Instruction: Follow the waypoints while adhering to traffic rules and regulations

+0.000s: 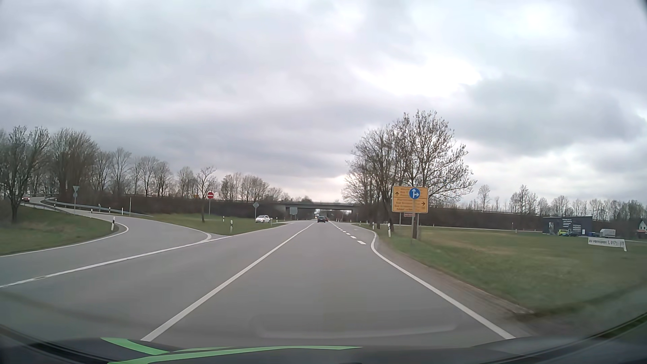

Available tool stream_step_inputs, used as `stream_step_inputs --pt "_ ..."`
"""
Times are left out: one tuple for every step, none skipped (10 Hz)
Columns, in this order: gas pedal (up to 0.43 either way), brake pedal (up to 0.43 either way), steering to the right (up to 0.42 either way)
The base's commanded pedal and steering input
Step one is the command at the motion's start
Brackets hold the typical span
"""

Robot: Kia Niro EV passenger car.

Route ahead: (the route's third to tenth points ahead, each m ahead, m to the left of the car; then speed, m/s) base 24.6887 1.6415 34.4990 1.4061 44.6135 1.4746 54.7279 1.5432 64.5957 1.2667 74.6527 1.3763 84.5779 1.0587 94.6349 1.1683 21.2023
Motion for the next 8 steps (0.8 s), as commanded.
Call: stream_step_inputs --pt "0.138 0.0 0.002" --pt "0.138 0.0 0.002" --pt "0.138 0.0 0.002" --pt "0.138 0.0 0.003" --pt "0.138 0.0 0.003" --pt "0.138 0.0 0.003" --pt "0.138 0.0 0.003" --pt "0.138 0.0 0.003"
